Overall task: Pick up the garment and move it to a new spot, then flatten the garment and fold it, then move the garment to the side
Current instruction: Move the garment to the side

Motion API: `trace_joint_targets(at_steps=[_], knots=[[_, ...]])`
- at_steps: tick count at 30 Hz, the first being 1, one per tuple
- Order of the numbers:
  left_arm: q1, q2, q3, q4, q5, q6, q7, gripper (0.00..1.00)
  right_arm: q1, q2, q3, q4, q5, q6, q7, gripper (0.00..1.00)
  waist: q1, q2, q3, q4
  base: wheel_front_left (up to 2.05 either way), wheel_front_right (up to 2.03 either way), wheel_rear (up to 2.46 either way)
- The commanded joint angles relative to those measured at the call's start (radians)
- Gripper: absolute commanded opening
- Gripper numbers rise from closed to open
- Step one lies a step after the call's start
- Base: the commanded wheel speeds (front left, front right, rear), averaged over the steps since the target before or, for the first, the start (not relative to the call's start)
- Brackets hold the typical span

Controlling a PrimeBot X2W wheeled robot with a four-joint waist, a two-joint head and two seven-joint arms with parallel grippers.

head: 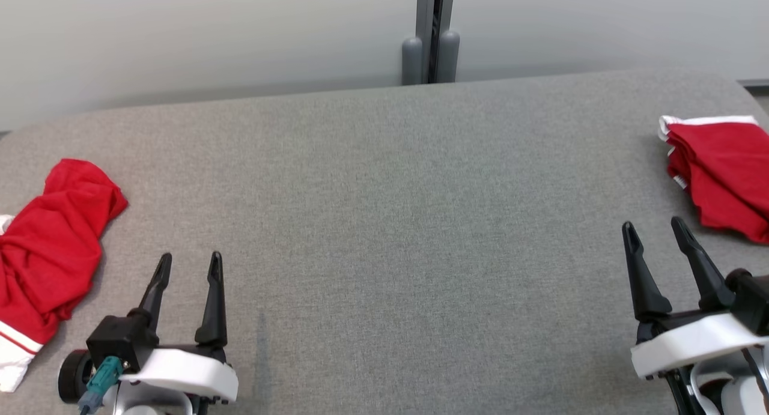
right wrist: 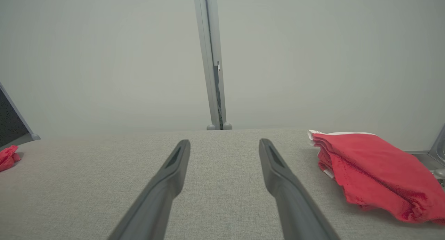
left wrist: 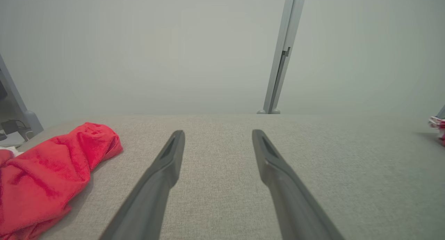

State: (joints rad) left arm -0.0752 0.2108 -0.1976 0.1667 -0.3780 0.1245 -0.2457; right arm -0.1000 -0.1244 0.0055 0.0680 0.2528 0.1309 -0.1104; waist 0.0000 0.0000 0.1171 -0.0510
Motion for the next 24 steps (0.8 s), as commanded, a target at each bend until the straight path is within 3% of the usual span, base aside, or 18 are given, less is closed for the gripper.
trace_joint_targets(at_steps=[1,10,24], knots=[[0.027,0.009,0.001,-0.004,-0.007,0.009,0.003,1.0,0.031,0.003,-0.013,-0.018,-0.003,0.0,0.012,1.0,0.0,0.0,-0.035,0.0,0.0,0.0,0.0],[0.081,0.016,-0.012,-0.015,-0.012,0.018,0.028,1.0,0.1,0.002,-0.041,-0.048,0.008,0.0,0.055,1.0,0.0,0.0,-0.099,-0.005,0.0,0.0,0.0],[0.092,0.026,-0.017,-0.037,-0.02,0.032,0.046,1.0,0.117,-0.001,-0.046,-0.071,-0.003,0.0,0.073,1.0,0.0,0.0,-0.101,0.006,0.0,0.0,0.0]])
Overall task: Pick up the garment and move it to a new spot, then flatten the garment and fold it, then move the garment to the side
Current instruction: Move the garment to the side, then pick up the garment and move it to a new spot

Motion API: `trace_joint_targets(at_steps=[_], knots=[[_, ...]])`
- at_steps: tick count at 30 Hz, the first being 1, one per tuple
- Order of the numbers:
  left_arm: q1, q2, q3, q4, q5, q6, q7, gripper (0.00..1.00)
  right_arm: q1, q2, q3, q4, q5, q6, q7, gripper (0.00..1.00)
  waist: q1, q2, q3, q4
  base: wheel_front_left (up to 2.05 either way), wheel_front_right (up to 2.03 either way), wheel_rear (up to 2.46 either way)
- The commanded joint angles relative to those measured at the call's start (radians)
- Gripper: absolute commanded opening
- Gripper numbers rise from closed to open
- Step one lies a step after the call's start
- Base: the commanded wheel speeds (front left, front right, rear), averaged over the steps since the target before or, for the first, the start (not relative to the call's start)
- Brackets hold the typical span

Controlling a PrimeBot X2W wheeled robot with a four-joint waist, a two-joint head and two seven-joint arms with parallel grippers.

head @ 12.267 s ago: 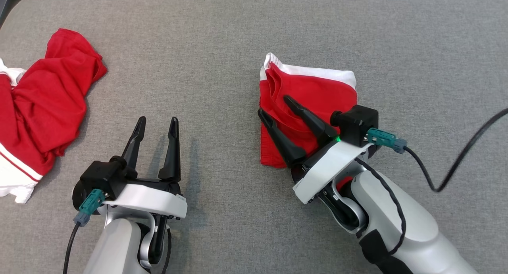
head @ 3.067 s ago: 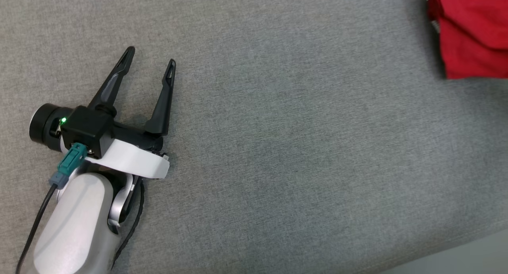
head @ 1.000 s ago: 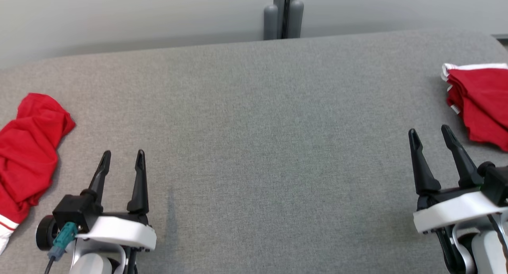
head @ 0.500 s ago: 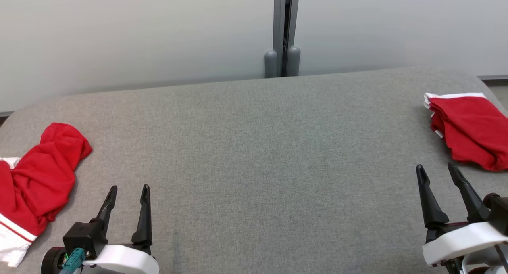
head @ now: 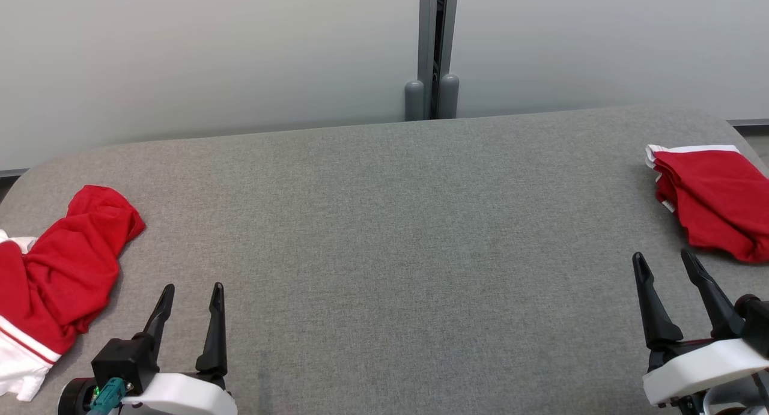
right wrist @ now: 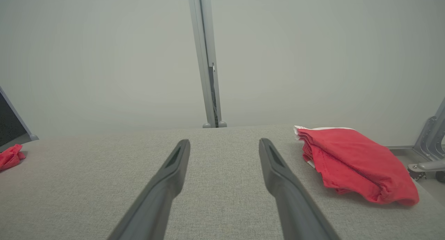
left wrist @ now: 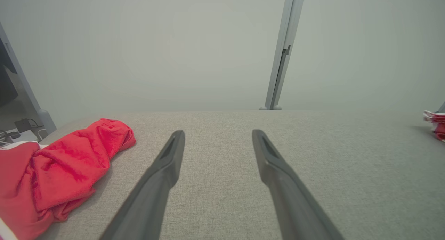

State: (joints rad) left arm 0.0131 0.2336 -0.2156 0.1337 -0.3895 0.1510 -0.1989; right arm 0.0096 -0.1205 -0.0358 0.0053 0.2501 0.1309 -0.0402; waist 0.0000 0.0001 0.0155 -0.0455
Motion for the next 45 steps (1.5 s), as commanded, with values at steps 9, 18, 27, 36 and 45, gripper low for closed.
trace_joint_targets(at_steps=[9,18,27,36,45], knots=[[-0.006,0.009,0.0,-0.005,-0.013,0.008,-0.002,1.0,0.004,-0.001,-0.005,-0.005,-0.001,0.0,-0.002,1.0,0.0,-0.0001,0.005,0.003,0.0,0.0,0.0],[-0.023,0.007,-0.003,-0.007,-0.019,0.01,-0.007,1.0,0.013,0.006,-0.017,-0.013,-0.007,0.0,-0.003,1.0,0.0,-0.0001,0.01,0.018,0.0,0.0,0.0],[-0.075,0.003,-0.007,0.013,-0.023,-0.01,-0.023,1.0,-0.008,-0.001,0.01,-0.038,-0.003,0.0,0.007,1.0,0.0,-0.0001,0.029,0.106,0.0,0.0,0.0],[-0.13,-0.015,0.006,0.046,-0.039,-0.026,-0.05,1.0,-0.022,0.0,0.051,-0.081,-0.003,0.0,0.031,1.0,0.0,-0.0001,0.046,0.264,0.0,0.0,0.0],[-0.111,-0.018,0.034,0.059,-0.034,-0.026,-0.063,1.0,-0.007,0.01,0.082,-0.085,-0.001,0.0,0.046,1.0,0.0,-0.0001,0.033,0.376,0.0,0.0,0.0]])
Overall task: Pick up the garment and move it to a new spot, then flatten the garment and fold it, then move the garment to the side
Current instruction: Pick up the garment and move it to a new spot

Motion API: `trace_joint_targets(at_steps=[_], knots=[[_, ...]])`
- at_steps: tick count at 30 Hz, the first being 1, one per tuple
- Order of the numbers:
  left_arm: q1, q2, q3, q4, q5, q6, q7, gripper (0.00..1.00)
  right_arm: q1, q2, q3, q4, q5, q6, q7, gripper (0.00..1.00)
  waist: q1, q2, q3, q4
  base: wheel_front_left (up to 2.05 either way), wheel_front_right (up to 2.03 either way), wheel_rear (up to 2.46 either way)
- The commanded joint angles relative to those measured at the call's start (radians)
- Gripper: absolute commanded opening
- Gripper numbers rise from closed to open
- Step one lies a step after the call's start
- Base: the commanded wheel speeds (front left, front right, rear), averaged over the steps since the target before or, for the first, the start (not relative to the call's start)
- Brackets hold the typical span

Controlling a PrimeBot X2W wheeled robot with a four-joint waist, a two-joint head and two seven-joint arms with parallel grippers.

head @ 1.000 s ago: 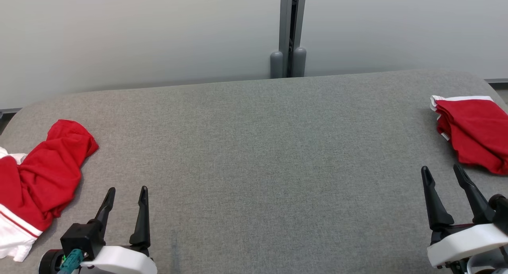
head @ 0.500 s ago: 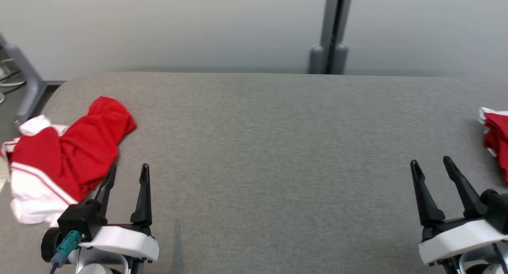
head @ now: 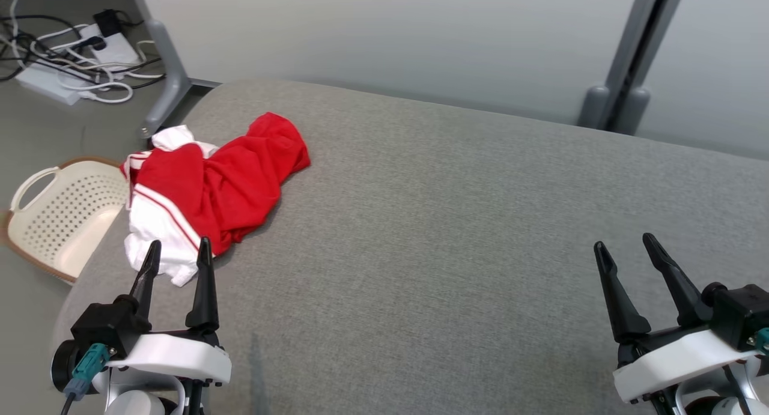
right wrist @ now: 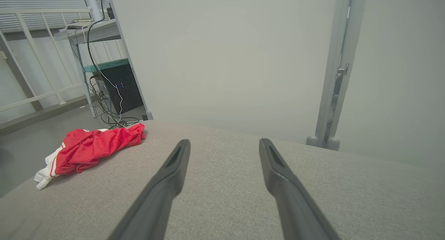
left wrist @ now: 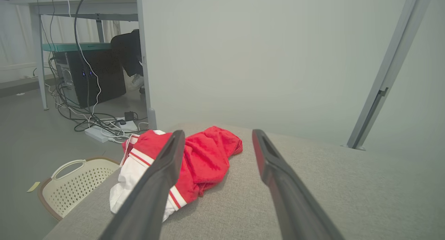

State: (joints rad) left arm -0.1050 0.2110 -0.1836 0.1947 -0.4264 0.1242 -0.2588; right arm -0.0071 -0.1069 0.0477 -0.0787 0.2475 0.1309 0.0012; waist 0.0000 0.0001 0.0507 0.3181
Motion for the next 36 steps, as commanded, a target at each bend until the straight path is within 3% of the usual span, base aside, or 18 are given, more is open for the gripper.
trace_joint_targets(at_steps=[1,23,30,36], knots=[[0.008,0.006,0.004,-0.002,0.003,0.0,-0.003,1.0,0.01,-0.003,0.0,-0.001,0.002,0.0,0.006,1.0,0.0,-0.0001,-0.002,0.017,0.0,0.0,0.0],[-0.054,-0.014,0.023,0.002,0.033,-0.011,-0.007,1.0,-0.01,-0.039,-0.01,-0.05,-0.032,0.0,0.046,1.0,0.0,-0.0001,0.057,0.036,0.0,0.0,0.0],[-0.183,-0.01,0.077,-0.017,0.028,-0.026,-0.006,1.0,-0.062,-0.076,-0.025,-0.117,-0.052,0.0,0.093,1.0,0.0,-0.0001,0.168,0.018,0.0,0.0,0.0],[-0.325,-0.003,0.119,0.082,-0.003,-0.071,-0.005,1.0,-0.116,-0.097,-0.037,-0.174,-0.069,0.0,0.131,1.0,0.0,-0.0001,0.28,-0.022,0.0,0.0,0.0]])
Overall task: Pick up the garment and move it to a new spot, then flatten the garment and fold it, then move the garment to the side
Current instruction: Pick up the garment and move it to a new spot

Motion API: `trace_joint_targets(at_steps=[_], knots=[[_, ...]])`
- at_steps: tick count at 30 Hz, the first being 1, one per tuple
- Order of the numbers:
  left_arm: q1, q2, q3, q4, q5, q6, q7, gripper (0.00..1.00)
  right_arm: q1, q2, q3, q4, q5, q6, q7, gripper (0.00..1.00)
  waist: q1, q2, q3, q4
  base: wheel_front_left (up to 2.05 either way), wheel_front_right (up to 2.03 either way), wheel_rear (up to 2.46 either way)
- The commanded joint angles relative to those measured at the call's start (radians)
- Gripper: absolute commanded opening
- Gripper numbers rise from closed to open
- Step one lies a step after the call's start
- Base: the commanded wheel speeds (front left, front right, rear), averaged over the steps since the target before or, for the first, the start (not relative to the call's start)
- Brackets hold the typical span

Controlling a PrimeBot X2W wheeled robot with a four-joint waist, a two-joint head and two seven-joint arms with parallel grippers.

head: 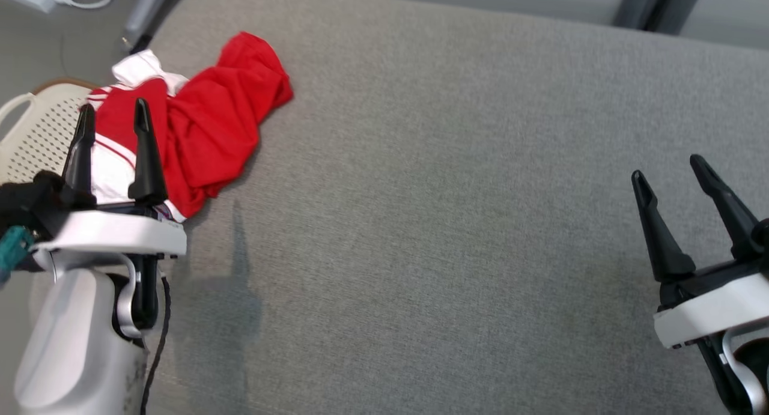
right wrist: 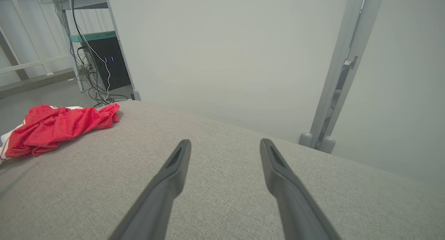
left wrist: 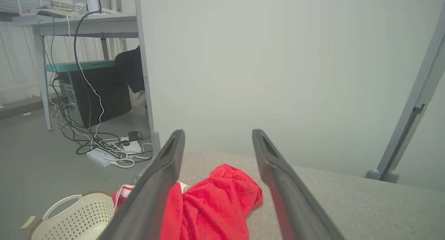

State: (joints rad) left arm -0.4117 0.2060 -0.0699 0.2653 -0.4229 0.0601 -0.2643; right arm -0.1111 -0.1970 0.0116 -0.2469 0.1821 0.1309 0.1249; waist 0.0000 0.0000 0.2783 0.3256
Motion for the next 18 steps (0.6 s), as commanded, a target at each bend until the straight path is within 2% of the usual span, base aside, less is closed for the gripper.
trace_joint_targets(at_steps=[1,11,18], knots=[[-0.043,0.007,0.011,0.044,-0.011,-0.016,0.0,1.0,-0.02,-0.008,-0.002,-0.014,-0.006,0.0,0.007,1.0,0.0,0.0,0.07,-0.038,0.0,0.0,0.0],[-0.273,0.02,0.023,0.502,-0.11,-0.138,0.033,1.0,-0.077,-0.012,-0.014,-0.039,-0.017,0.0,0.014,1.0,0.0,0.0,0.206,-0.111,0.0,0.0,0.0],[-0.38,0.042,0.014,0.747,-0.139,-0.174,0.042,1.0,-0.095,-0.005,-0.015,-0.032,-0.023,0.0,-0.006,1.0,0.0,0.0,0.248,-0.143,0.0,0.0,0.0]])
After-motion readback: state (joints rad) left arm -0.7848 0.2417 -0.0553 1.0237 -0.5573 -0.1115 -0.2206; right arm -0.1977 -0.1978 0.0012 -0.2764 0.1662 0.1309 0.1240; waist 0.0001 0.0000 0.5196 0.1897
